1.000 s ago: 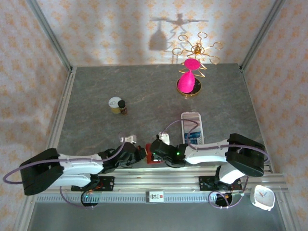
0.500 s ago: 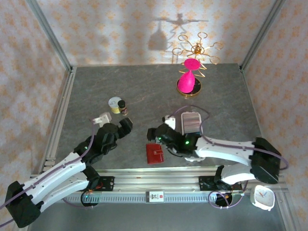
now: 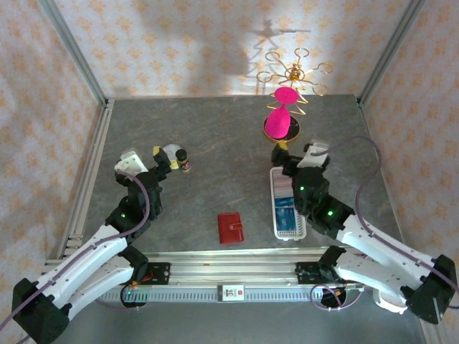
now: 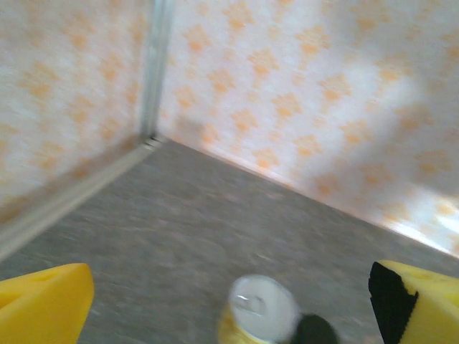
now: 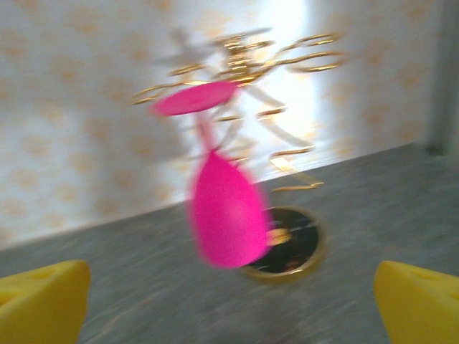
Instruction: Put the credit cards into the card holder
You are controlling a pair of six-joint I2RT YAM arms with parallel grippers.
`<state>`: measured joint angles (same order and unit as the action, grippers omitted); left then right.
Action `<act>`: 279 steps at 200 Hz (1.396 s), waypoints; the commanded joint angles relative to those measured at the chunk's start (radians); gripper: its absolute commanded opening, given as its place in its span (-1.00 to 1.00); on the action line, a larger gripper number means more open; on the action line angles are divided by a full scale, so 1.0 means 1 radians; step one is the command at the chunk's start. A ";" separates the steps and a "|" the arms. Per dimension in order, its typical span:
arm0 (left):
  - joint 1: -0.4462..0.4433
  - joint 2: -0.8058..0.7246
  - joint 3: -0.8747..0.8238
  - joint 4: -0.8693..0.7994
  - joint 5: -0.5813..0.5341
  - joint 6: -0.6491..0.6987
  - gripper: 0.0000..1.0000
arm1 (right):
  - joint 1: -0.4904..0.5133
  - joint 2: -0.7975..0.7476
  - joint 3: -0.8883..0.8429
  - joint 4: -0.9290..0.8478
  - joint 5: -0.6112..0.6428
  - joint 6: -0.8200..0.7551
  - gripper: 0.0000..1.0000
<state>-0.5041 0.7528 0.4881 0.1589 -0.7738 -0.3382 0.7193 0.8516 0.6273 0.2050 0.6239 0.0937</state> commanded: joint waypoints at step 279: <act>0.485 0.783 -0.294 1.202 0.534 0.277 0.99 | -0.679 0.675 -0.390 1.024 -0.608 -0.131 1.00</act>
<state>-0.0254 1.5322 0.1894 1.3457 -0.2653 -0.0727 0.0456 1.5215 0.2234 1.2198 0.0006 -0.0494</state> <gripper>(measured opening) 0.994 0.999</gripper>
